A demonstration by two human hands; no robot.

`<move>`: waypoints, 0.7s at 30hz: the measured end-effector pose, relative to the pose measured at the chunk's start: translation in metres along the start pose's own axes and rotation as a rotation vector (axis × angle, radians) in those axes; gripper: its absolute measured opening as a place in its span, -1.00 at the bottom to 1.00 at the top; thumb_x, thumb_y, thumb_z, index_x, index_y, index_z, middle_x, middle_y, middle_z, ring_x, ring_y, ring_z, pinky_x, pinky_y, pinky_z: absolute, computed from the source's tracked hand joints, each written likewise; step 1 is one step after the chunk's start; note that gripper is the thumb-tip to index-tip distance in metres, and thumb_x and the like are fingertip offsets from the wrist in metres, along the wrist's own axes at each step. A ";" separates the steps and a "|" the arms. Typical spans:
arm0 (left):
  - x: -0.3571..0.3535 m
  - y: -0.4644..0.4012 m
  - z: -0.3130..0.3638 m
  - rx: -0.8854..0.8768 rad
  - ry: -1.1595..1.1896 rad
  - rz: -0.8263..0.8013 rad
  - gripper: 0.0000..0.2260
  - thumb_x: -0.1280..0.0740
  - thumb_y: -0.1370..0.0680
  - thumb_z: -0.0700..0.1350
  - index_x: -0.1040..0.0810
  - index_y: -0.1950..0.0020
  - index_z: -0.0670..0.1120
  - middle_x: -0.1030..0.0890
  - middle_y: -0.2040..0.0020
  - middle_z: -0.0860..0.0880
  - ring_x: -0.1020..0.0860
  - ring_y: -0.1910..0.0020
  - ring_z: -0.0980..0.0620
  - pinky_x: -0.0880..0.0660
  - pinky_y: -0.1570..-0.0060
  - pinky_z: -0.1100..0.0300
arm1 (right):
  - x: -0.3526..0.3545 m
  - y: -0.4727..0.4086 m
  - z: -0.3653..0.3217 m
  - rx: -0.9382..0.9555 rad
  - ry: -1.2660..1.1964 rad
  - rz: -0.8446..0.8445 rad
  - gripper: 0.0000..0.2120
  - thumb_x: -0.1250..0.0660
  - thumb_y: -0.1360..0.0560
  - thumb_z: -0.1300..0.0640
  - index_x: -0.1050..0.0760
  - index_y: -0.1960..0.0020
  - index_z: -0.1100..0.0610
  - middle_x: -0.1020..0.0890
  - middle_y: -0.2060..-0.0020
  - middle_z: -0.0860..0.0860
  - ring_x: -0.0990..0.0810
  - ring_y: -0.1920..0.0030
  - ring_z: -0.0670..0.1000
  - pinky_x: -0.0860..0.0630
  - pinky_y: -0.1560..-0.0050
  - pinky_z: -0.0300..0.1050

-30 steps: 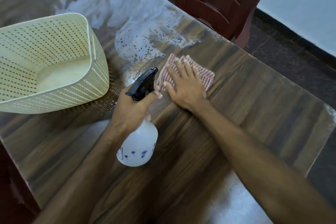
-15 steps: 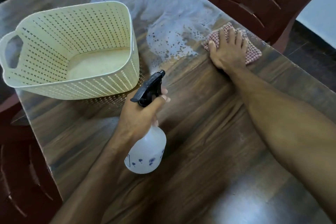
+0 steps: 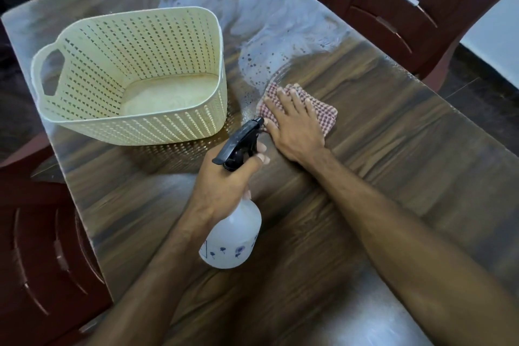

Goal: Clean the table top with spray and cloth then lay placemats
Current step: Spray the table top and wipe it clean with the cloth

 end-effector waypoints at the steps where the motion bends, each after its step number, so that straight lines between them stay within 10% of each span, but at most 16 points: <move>1: 0.001 0.003 0.001 -0.002 0.000 0.000 -0.78 -0.38 -0.42 -0.01 -0.62 0.02 -0.10 -0.69 0.07 -0.14 -0.50 0.56 0.02 -0.53 0.32 0.00 | 0.000 0.008 -0.001 0.009 -0.006 0.008 -0.46 0.07 -0.68 -0.17 -0.05 -0.61 -0.04 -0.05 -0.61 0.03 0.04 -0.61 0.09 0.11 -0.56 0.12; 7: 0.011 0.023 0.014 -0.023 0.017 0.003 -0.79 -0.40 -0.45 -0.03 -0.62 -0.01 -0.12 -0.68 0.04 -0.20 -0.47 0.57 0.07 -0.51 0.38 0.15 | 0.022 0.025 0.009 -0.115 -0.480 0.014 -0.52 -0.03 -0.69 -0.07 -0.31 -0.51 0.14 -0.38 -0.48 0.12 -0.27 -0.52 0.11 -0.09 -0.53 0.04; 12: 0.035 0.041 0.037 -0.071 0.095 0.062 -0.86 -0.42 -0.49 -0.12 -0.61 -0.01 -0.13 -0.67 -0.02 -0.20 -0.54 0.44 -0.06 -0.50 0.42 0.23 | 0.065 0.048 0.022 -0.331 -0.994 0.090 -0.60 -0.07 -0.71 0.02 -0.40 -0.46 0.15 -0.47 -0.22 -0.12 -0.42 -0.29 -0.12 -0.29 -0.10 -0.47; 15: 0.053 0.050 0.050 -0.115 0.123 0.083 -0.81 -0.38 -0.45 -0.08 -0.62 0.00 -0.12 -0.68 0.01 -0.15 -0.56 0.21 -0.31 -0.48 0.48 0.14 | 0.066 0.068 0.023 -0.443 -1.214 0.121 -0.60 -0.10 -0.70 0.01 -0.48 -0.39 0.21 -0.59 -0.16 -0.03 -0.54 -0.23 -0.03 -0.42 -0.25 -0.25; 21: 0.094 0.063 0.074 -0.159 0.130 0.068 -0.77 -0.40 -0.41 -0.02 -0.62 0.01 -0.11 -0.66 0.03 -0.21 -0.42 0.57 -0.01 -0.45 0.39 0.11 | 0.073 0.110 -0.001 -0.568 -1.557 0.118 -0.65 -0.08 -0.70 -0.03 -0.55 -0.19 0.15 -0.68 0.03 0.07 -0.64 0.03 0.03 -0.48 -0.29 0.14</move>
Point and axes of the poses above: each hand's wrist, its own y-axis away from the middle knuckle, its own x-axis out of the back of the hand, z = x × y, the point moved 10 cm from there along -y, towards the middle knuckle
